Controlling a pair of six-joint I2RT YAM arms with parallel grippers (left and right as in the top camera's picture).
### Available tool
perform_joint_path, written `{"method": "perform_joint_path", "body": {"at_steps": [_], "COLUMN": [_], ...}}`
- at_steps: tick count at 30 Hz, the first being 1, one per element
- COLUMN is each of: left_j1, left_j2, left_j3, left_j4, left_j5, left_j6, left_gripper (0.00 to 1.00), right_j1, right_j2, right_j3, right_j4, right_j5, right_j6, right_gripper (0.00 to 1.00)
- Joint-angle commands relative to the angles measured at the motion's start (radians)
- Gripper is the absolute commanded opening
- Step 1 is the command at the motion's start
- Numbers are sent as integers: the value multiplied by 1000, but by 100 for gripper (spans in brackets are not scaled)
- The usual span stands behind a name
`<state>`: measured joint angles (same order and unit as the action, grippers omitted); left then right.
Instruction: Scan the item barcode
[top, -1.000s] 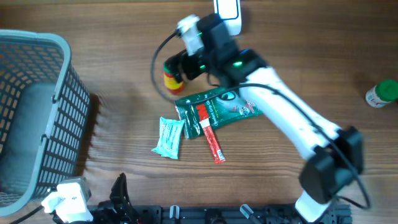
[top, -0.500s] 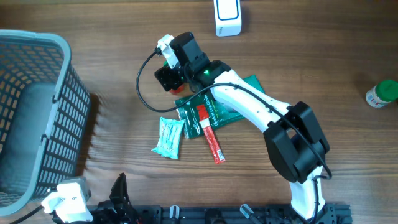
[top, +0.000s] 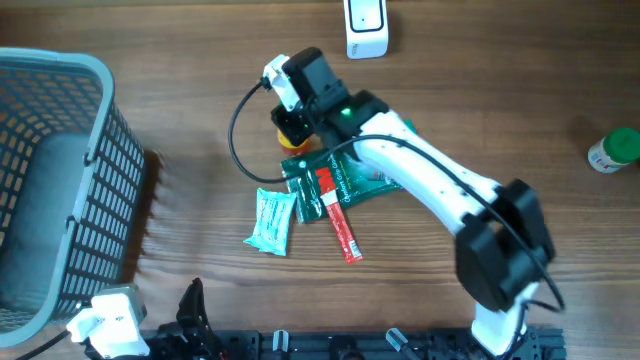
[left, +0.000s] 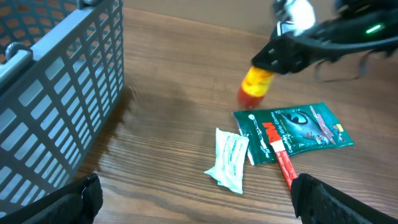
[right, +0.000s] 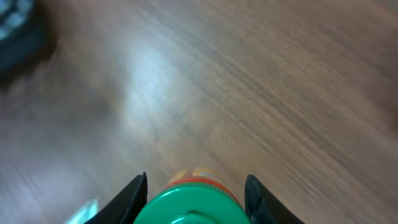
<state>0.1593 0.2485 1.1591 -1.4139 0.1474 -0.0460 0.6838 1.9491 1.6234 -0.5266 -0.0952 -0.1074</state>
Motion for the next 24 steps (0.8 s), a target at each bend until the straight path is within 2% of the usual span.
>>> {"method": "perform_joint_path", "body": {"at_steps": [1,4,6,8,11,12,16,21,24], "left_j1": [6,6,6,6,6,6,6,6,6], "left_j2": [-3,-3,-3,-3,-3,-3,-3,-3,-3], "left_j3": [-3,-3,-3,-3,-3,-3,-3,-3,-3], "left_j4": [2,2,2,2,2,2,2,2,2], "left_j5": [8,8,8,8,8,8,8,8,8], "left_j6": [2,2,2,2,2,2,2,2,2], "left_gripper": [100,100,100,100,100,100,100,100,100], "right_j1": [-5,-11,-24,-34,-69,-76,-102,-166,-229], "right_j2": [-157,-200,-205,-205,-205,-205,-204,-204,-204], "right_j3": [9,9,9,9,9,9,9,8,6], "right_j4": [-128,-342,-472,-488,-489,-488,-486,-484,-515], "right_j5": [-98,-208,-359,-486,-726,-750,-763,-668,-657], "right_j6": [-228,-440,-616,-665,-815,-848,-941,-1006,-1096], "right_gripper": [34,31,31,26,26,26,26,26,25]}}
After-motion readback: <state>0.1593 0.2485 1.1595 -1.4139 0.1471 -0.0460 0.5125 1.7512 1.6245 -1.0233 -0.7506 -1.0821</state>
